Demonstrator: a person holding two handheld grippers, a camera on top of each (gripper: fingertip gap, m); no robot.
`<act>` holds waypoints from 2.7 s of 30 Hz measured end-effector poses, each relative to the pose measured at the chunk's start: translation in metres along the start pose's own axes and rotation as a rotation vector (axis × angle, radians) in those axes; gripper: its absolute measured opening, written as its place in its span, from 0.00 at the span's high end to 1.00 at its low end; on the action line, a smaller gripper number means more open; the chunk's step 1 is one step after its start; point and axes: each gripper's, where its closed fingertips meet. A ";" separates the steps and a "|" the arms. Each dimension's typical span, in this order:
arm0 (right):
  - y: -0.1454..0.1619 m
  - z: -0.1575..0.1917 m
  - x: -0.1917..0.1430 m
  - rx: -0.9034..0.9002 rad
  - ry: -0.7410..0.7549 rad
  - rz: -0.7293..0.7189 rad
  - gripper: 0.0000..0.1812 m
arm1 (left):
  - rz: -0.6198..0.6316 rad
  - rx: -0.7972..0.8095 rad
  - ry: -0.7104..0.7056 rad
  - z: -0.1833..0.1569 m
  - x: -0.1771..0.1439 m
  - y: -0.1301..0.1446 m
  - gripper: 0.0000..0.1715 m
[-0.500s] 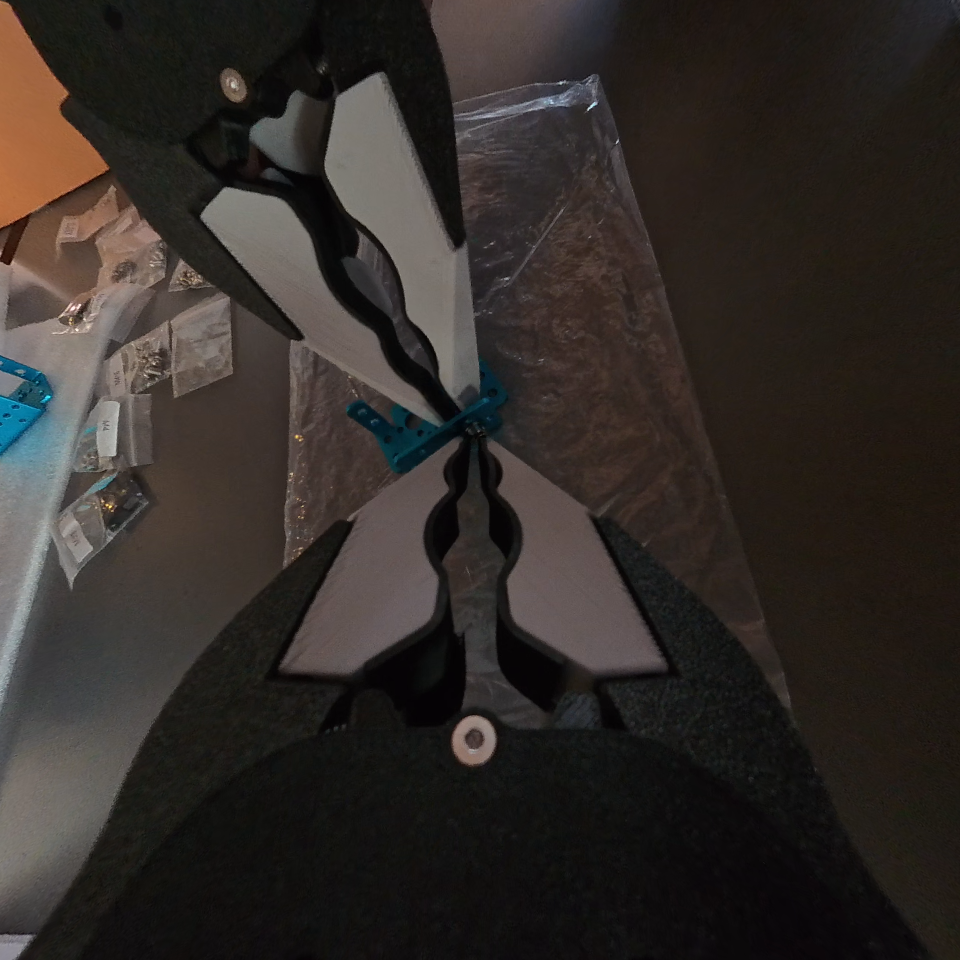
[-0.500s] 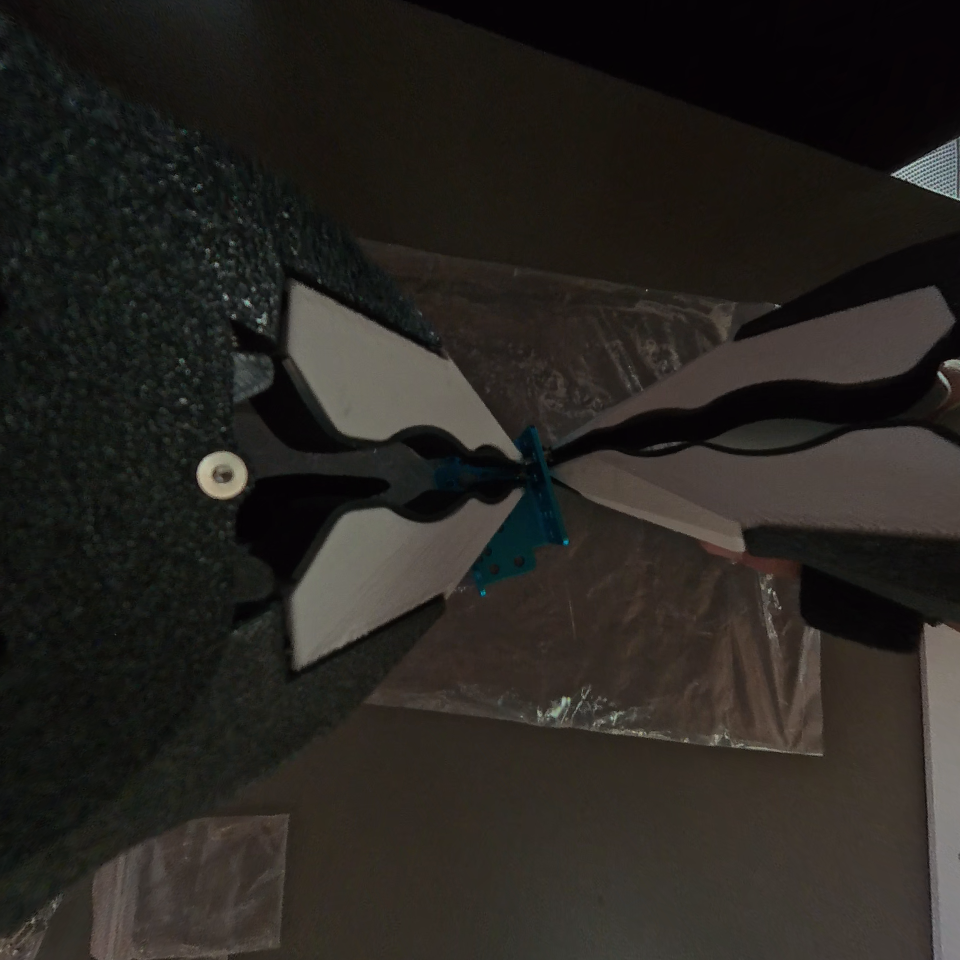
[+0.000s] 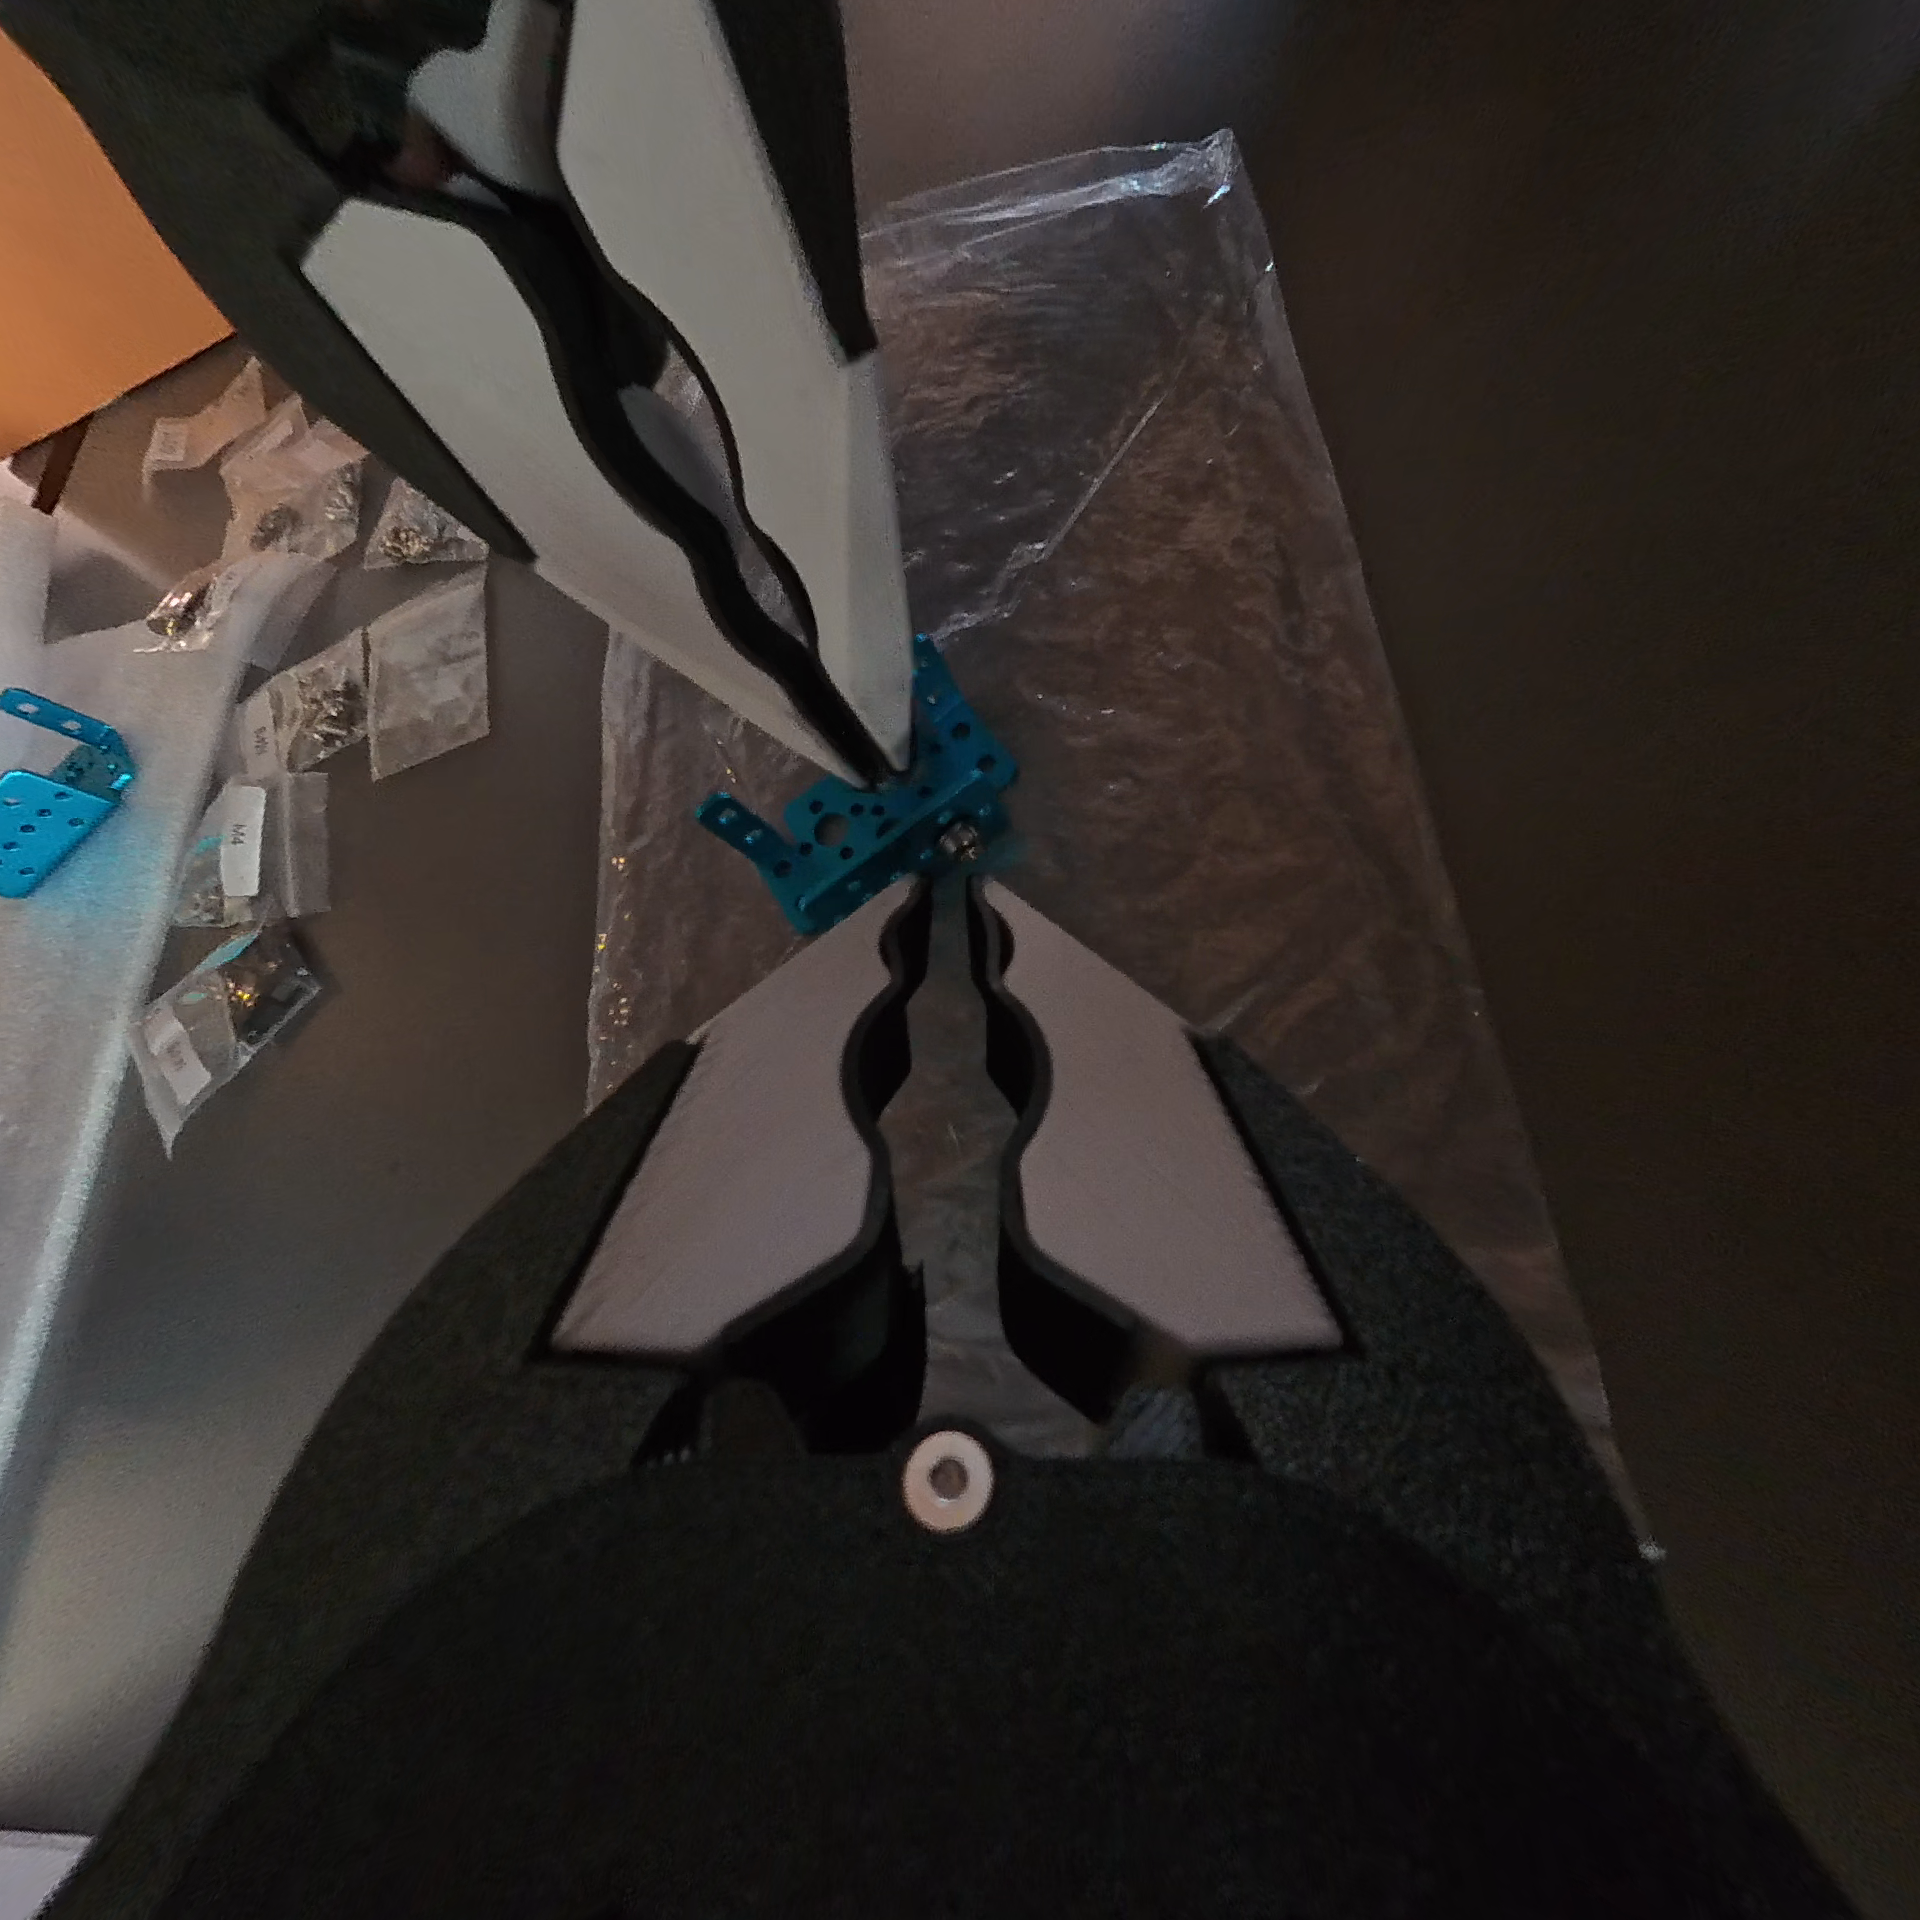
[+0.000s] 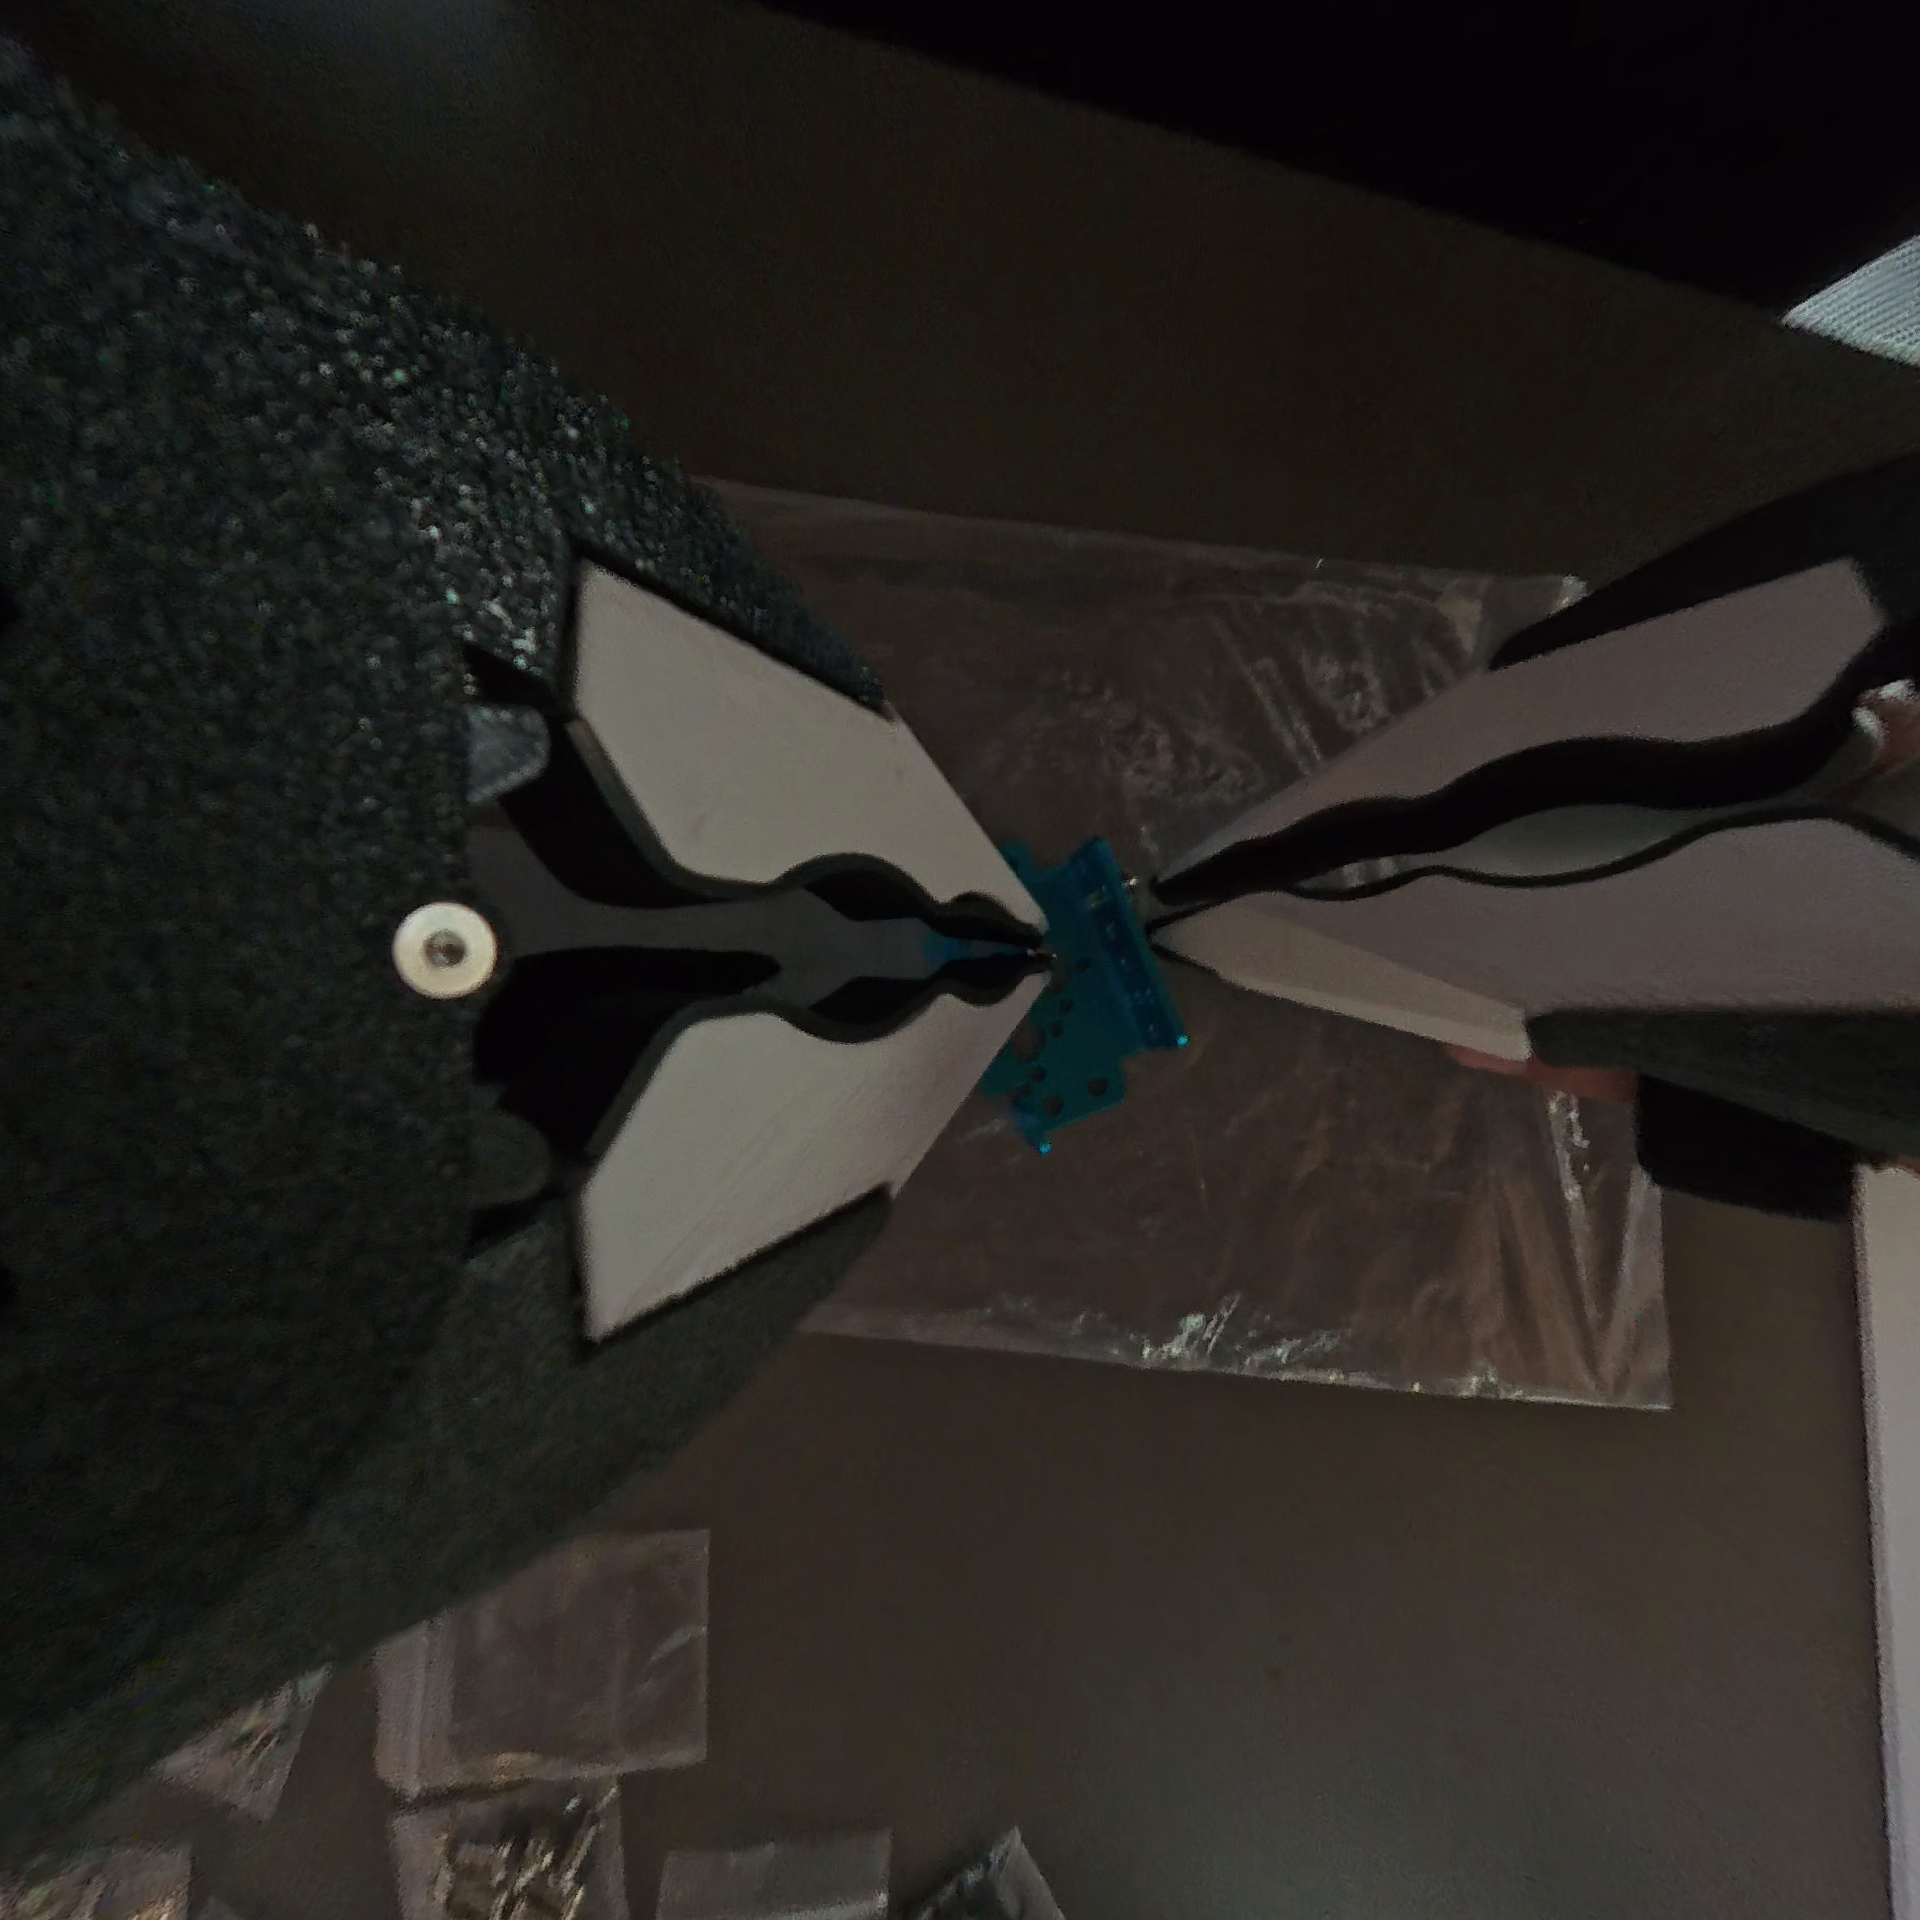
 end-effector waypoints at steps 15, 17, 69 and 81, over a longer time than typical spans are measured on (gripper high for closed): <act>-0.002 -0.008 0.004 0.051 0.009 -0.028 1.00 | -0.108 -0.084 0.025 0.030 -0.012 -0.006 0.65; -0.003 -0.010 0.000 0.089 0.024 -0.046 1.00 | -0.112 -0.084 0.120 0.028 -0.011 -0.006 0.65; -0.004 0.017 -0.015 0.346 -0.076 -0.391 1.00 | -0.083 0.035 0.383 -0.007 0.000 -0.011 0.99; -0.019 0.030 -0.046 0.561 -0.502 -0.668 1.00 | -0.117 -0.067 0.460 -0.007 -0.012 -0.022 1.00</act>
Point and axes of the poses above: each gripper's, where its closed fingertips meet, x out along the fingers, y out of its underside, z = x × y across the jaws, and after that the axes turned 10 degrees about z, right-handed
